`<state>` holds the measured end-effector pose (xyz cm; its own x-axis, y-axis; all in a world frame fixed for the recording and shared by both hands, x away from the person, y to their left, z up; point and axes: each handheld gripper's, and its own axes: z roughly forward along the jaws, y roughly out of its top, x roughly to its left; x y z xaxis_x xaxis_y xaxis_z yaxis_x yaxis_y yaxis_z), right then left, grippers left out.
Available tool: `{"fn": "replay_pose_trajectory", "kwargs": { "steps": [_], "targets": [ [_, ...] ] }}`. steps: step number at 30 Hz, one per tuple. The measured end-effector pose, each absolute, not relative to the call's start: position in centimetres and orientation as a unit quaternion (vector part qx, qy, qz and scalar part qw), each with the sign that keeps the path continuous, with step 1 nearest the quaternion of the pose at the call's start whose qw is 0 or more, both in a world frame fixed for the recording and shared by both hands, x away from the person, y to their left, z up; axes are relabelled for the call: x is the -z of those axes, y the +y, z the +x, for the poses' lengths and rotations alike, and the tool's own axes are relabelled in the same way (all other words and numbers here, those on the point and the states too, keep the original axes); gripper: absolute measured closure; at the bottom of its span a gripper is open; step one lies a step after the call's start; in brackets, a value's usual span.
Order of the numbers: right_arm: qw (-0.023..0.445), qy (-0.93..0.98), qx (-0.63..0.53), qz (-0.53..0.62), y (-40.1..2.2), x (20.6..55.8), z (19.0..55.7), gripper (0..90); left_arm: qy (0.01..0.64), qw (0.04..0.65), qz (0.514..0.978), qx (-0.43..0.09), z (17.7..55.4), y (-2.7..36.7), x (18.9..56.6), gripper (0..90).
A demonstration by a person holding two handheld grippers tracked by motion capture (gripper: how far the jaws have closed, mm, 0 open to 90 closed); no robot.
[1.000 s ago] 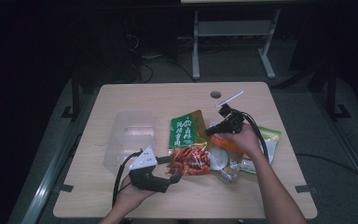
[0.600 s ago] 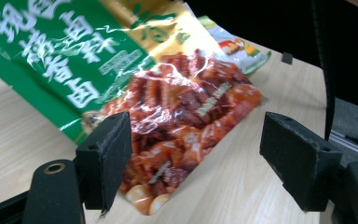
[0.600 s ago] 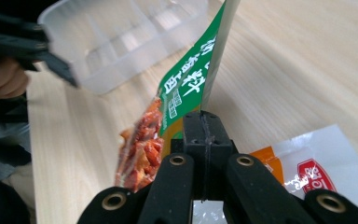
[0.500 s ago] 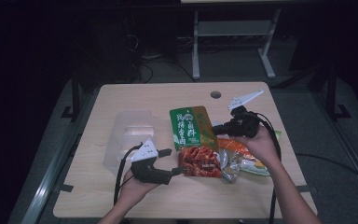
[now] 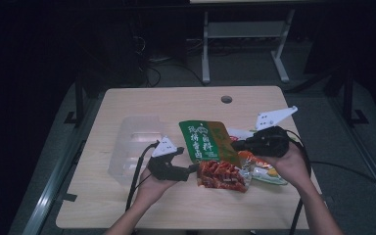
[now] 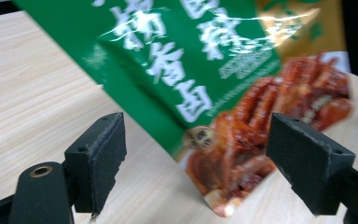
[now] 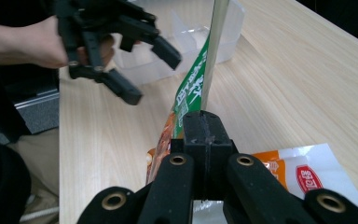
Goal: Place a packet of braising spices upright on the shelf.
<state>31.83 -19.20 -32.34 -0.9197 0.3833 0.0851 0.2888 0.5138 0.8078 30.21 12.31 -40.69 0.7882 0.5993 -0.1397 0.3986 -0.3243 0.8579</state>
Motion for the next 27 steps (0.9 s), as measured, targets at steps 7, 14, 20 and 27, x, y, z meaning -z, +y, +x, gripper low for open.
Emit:
{"fn": "replay_pose_trajectory", "kwargs": {
  "steps": [7, 14, 20, 27],
  "targets": [
    [0.056, 0.863, -0.465, 0.190, -21.1, 33.0, 30.9, 90.0, 0.297, 0.485, 0.820, -0.064, 31.6, 10.6, 41.5, 27.6],
    [0.055, 0.860, -0.470, 0.191, -21.6, 33.4, 30.8, 90.0, 0.305, 0.499, 0.810, -0.042, 32.5, 10.3, 41.6, 48.9],
    [0.055, 0.856, -0.472, 0.201, -22.5, 33.9, 30.7, 90.0, 0.308, 0.518, 0.798, -0.015, 32.7, 10.8, 41.7, 69.6],
    [0.052, 0.848, -0.481, 0.216, -23.5, 34.6, 30.4, 90.0, 0.310, 0.529, 0.790, -0.017, 31.9, 11.2, 41.3, 86.4]
  ]
}}
